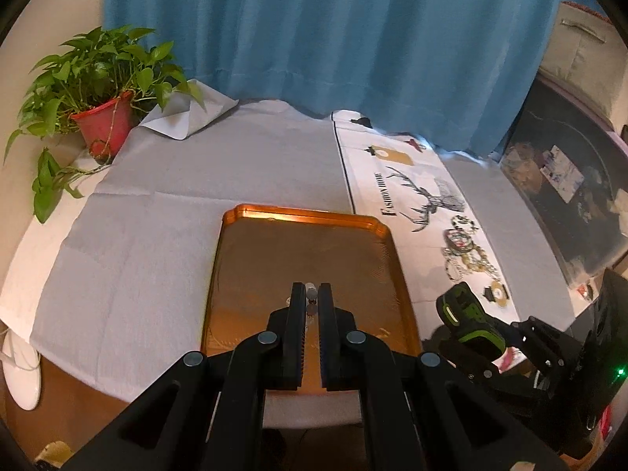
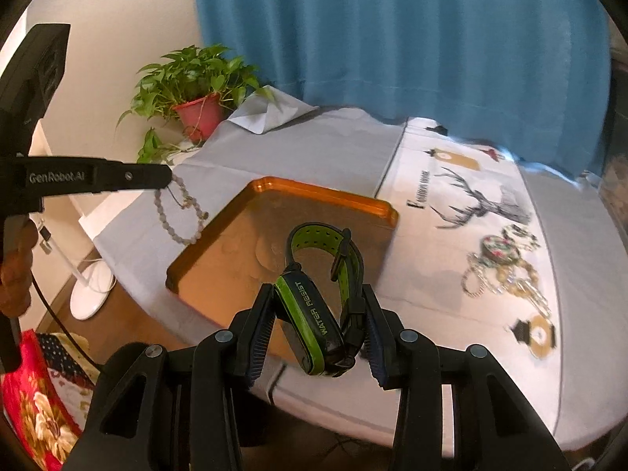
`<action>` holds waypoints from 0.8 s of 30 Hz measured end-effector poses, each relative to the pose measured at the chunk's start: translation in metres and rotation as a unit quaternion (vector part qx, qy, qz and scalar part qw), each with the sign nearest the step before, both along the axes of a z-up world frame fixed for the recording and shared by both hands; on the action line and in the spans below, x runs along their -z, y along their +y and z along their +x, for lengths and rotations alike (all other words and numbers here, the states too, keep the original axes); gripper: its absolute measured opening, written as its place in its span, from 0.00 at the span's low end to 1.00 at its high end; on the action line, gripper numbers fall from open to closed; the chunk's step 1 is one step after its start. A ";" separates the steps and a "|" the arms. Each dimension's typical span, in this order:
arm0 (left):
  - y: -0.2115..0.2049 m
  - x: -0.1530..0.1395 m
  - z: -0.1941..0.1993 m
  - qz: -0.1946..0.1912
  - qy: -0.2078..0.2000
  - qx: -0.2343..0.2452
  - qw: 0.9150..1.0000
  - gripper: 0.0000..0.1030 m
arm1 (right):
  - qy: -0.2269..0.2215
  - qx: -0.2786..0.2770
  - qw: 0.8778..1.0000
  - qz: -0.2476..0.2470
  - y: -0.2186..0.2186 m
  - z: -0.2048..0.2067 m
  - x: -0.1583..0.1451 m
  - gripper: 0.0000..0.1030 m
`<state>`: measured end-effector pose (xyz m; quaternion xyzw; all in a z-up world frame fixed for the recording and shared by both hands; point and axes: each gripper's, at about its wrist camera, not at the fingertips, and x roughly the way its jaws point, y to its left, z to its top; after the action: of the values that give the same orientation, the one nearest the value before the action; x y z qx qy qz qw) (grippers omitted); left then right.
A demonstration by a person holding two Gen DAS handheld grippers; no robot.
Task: Organize jewelry
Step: 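Carry the watch with the right tool and release it onto the copper tray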
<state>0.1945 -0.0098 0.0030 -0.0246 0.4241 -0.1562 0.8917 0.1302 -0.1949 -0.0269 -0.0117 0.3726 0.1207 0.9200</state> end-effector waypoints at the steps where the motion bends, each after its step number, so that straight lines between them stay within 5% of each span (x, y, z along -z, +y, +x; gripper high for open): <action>1: -0.001 0.003 0.005 0.003 0.001 0.000 1.000 0.04 | 0.001 -0.002 1.000 -0.003 0.003 0.008 0.002 0.42; 17: -0.019 0.075 0.066 0.072 0.039 -0.012 0.997 0.05 | 0.058 -0.022 0.998 -0.011 0.038 0.095 0.058 0.44; 19: -0.018 0.081 0.071 0.083 0.047 -0.020 0.995 0.21 | 0.066 -0.022 0.997 -0.014 0.039 0.100 0.063 0.53; 21: -0.016 0.085 0.073 0.107 0.059 -0.037 0.992 0.89 | 0.076 -0.022 0.996 -0.027 0.040 0.103 0.068 0.68; 22: -0.014 0.085 0.071 0.115 0.053 -0.046 0.991 0.98 | 0.080 -0.023 0.996 -0.035 0.040 0.102 0.069 0.75; 24: -0.011 0.081 0.059 0.132 0.022 -0.063 0.989 1.00 | 0.075 -0.017 0.996 -0.047 0.037 0.098 0.068 0.81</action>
<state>0.2537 -0.0209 -0.0776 0.0628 0.4584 -0.0416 0.8856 0.2285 -0.1577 -0.0953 -0.0519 0.4460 0.1189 0.8856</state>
